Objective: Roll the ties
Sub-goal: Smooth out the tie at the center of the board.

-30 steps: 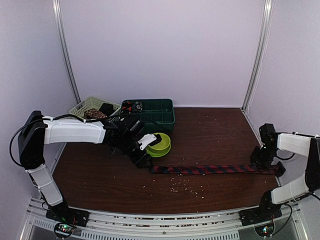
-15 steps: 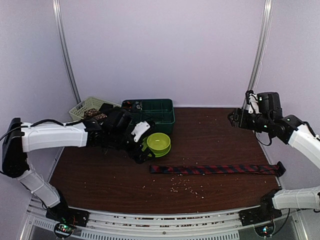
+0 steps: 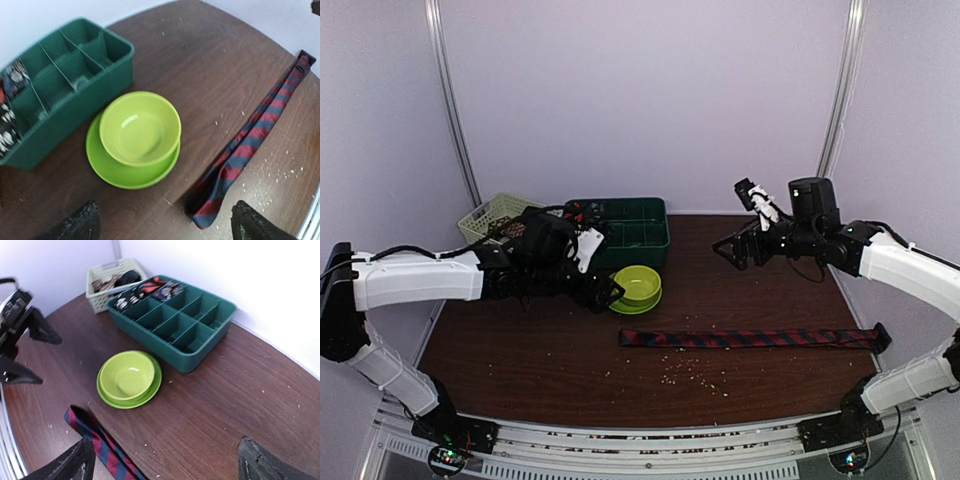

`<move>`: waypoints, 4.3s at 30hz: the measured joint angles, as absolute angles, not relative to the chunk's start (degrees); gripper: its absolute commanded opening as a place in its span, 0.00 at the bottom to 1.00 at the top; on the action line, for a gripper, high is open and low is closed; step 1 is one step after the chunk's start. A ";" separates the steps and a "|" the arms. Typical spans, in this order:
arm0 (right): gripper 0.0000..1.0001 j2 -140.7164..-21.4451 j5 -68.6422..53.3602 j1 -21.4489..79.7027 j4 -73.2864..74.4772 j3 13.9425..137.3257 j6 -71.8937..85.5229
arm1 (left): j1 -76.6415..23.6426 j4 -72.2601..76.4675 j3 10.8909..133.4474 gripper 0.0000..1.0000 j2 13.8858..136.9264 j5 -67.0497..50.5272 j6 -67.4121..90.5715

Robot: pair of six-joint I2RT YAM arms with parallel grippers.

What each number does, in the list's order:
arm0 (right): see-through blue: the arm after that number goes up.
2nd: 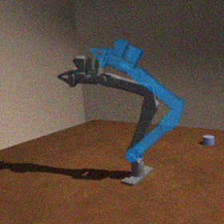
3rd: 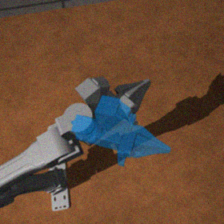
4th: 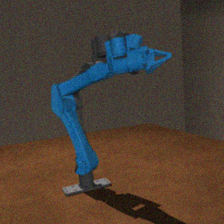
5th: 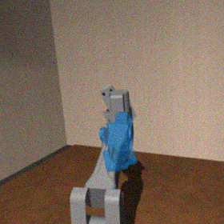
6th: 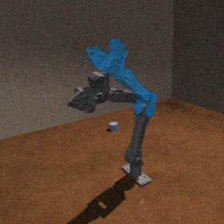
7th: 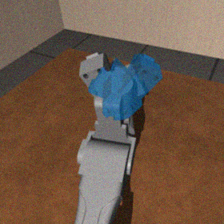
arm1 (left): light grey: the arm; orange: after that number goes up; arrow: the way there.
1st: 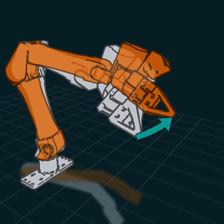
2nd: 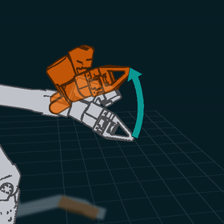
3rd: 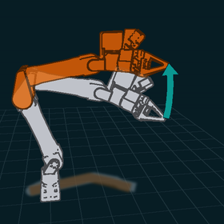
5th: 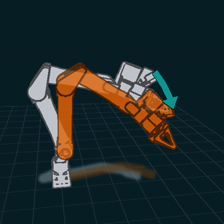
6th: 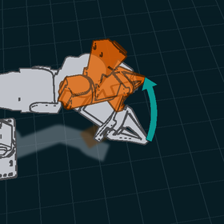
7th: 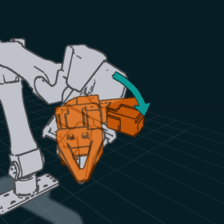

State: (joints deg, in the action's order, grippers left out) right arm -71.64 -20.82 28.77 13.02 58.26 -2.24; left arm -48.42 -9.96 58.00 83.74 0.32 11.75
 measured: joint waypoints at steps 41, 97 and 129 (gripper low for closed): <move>0.61 -110.76 -14.33 46.92 37.54 75.94 -33.26 | -49.23 9.45 50.96 0.00 106.39 -11.40 47.83; 1.00 -60.27 -23.16 31.81 8.01 49.87 14.66 | -53.67 38.44 42.81 0.98 106.78 -23.68 57.36; 1.00 -78.17 -36.12 41.15 -19.57 40.84 51.48 | -47.31 12.34 43.53 0.98 80.84 -13.37 45.36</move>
